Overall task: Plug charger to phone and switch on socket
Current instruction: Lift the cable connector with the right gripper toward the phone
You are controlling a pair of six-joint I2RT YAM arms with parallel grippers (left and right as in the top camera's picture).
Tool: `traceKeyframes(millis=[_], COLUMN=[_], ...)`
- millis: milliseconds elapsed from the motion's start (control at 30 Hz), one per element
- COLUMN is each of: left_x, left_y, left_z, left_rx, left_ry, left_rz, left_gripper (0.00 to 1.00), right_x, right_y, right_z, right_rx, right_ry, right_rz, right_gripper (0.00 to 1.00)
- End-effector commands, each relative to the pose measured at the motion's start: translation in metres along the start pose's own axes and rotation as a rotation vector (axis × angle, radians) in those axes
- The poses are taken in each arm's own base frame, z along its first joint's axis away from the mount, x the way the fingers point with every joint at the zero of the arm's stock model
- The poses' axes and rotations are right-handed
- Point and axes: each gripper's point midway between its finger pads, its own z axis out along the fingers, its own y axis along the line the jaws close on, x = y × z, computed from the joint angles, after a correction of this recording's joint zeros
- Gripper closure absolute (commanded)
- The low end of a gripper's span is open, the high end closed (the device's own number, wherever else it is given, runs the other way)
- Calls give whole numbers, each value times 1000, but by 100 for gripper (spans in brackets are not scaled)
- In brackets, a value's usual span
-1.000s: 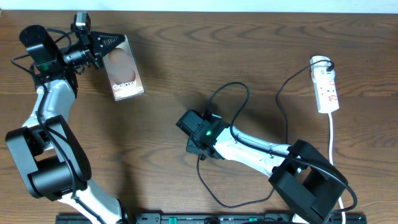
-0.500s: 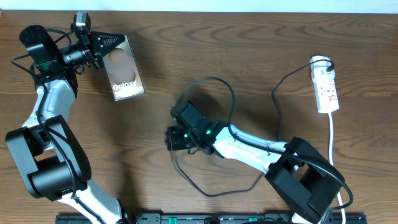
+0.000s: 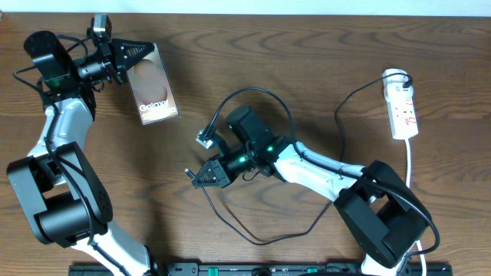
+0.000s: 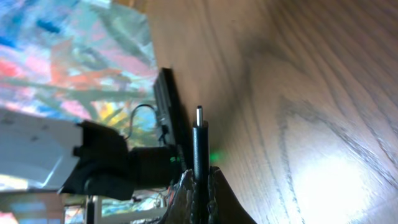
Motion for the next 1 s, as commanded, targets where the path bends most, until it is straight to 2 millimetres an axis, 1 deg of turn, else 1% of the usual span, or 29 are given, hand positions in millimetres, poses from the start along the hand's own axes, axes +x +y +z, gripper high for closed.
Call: traceKeyframes(millis=[0,100,267,400,533,667,767,967], left_x=[3,3,3,-2,-8,-14,-18,-22], left_y=[-12,-12,-12,-11,-10,-8,-7,-7], left_z=[-1,-1,-1,-1,-1,-1,-2,-2], left_rx=[9,10,9,1,-8,-19,-24,-31], left_ry=[23,23,22,-7,-40,-78,-98,-124], left_rz=[48,55,63,62,57,58,59,65], left_gripper=[93,93,93,93,93,93,93,93], right_x=[3,-4,-24,-40,-50,-63,-73,-80], right_y=[14,17,28,24,19,21,19,12], right_z=[-2,-2,-4,-10,-20,-30,-43,-64], right_rx=[-98,-105,-133,-119,-114,-129,-140,-147], right_ry=[25,4,-56,-113,-149,-196,-232,-260], right_rz=[-79,-75,-15,88,136,112,85,48], right_gripper=[99,99,99,99,99,99,99,99])
